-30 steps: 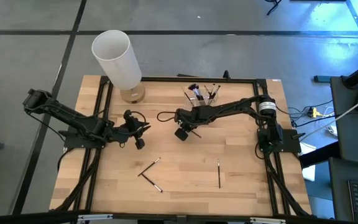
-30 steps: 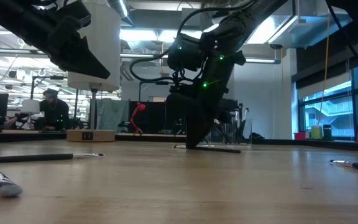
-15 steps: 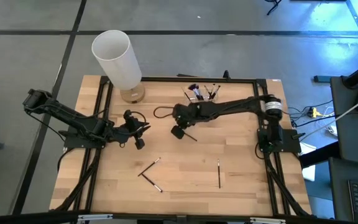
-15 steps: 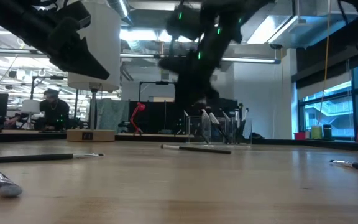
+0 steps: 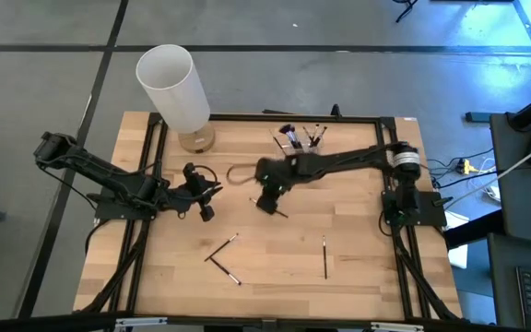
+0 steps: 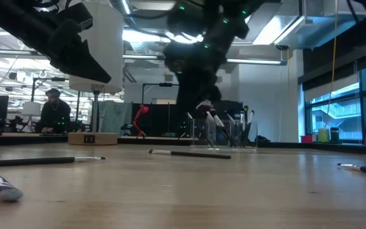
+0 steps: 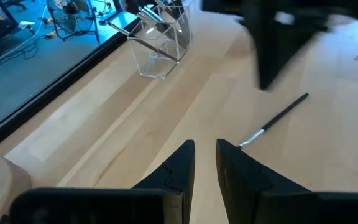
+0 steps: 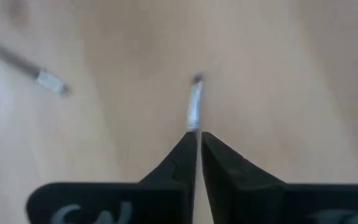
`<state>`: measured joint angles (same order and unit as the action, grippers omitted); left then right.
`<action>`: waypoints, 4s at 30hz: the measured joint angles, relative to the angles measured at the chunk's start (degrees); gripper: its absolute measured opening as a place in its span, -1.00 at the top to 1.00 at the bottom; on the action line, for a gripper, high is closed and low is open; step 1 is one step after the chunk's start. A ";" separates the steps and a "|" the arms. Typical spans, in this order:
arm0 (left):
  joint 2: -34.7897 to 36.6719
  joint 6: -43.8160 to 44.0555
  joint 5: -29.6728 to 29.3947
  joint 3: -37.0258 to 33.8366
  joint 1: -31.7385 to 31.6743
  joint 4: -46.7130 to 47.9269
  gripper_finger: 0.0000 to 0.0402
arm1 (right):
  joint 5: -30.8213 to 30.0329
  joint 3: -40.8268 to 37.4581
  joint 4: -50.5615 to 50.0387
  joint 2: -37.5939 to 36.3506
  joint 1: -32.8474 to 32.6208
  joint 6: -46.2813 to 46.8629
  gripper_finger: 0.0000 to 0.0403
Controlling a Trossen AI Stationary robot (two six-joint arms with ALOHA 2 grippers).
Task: Put items in baskets/containers
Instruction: Put the black eyeshadow brush into the transparent organizer
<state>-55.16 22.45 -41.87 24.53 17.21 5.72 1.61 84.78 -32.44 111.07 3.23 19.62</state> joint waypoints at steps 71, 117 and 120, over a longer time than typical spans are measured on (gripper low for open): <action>-0.02 4.02 1.03 0.00 -2.90 11.40 0.70 | -13.96 23.59 -26.42 6.45 4.47 -9.15 0.86; -0.02 4.45 -1.75 0.00 -2.97 11.45 0.70 | -9.57 -10.52 8.07 -15.24 9.49 2.45 0.40; -0.02 4.94 -1.76 0.00 -2.97 11.67 0.70 | -8.92 -9.47 -7.19 -15.24 5.20 11.09 0.40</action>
<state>-55.18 27.39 -43.63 24.53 14.24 17.39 -7.31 75.31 -39.63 95.83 8.42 30.71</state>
